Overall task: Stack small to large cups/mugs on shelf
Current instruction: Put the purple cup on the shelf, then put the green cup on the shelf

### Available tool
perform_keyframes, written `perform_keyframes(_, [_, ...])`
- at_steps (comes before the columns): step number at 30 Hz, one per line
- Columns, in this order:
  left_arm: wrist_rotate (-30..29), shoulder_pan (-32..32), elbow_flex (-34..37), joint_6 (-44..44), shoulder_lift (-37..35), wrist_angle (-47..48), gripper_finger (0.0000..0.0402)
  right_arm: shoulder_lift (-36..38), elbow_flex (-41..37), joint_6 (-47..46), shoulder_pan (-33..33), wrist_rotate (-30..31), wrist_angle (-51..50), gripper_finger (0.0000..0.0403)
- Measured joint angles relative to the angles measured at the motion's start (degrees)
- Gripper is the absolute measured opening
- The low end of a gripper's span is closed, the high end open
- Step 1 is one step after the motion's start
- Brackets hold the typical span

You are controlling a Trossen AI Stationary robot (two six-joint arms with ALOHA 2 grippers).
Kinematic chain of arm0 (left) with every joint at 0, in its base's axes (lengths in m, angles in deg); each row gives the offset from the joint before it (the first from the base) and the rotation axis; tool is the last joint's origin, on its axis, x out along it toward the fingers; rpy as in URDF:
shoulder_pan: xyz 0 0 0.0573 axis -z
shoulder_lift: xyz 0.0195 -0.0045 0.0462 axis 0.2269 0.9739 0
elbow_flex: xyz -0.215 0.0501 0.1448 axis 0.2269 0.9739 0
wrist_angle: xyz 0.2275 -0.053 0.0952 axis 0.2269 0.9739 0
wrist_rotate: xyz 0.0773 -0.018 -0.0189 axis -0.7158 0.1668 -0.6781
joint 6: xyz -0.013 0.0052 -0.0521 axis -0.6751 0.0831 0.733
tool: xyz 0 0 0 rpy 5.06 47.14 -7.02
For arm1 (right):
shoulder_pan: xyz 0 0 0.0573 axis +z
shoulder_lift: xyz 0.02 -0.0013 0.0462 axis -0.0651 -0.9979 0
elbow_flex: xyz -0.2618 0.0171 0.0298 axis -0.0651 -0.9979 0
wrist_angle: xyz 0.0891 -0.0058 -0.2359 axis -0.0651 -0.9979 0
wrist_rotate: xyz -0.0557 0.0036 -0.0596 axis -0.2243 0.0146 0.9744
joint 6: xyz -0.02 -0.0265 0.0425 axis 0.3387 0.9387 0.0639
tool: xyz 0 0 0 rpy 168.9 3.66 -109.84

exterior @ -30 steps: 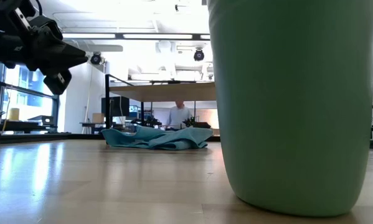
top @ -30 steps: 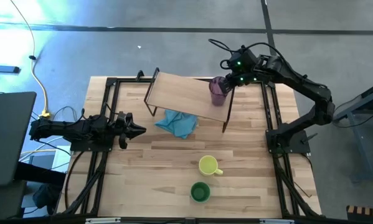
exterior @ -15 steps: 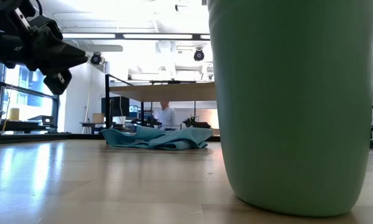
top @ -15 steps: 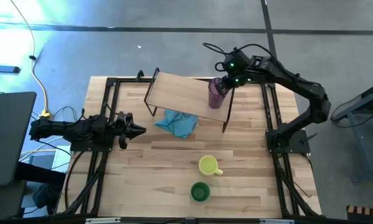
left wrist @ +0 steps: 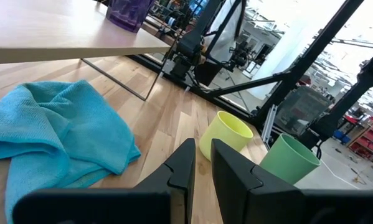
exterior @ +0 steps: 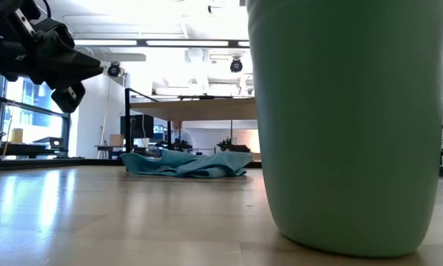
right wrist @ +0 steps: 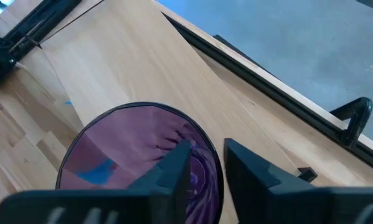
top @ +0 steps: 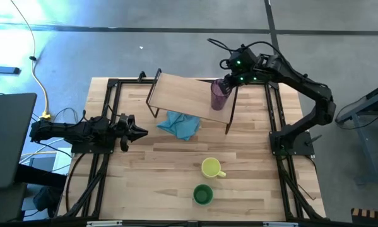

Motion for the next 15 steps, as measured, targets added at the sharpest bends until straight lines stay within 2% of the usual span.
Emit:
perform_keyframes(8, [-0.15, 0.0, 0.0, 0.02, 0.0, 0.0, 0.0042, 0.04, 0.0, -0.38, 0.0, 0.42, -0.03, 0.0176])
perform_keyframes(15, [-0.15, 0.0, 0.0, 0.07, 0.0, 0.0, 0.0042, 2.27, 0.0, -0.38, 0.0, 1.84, -0.05, 0.0197])
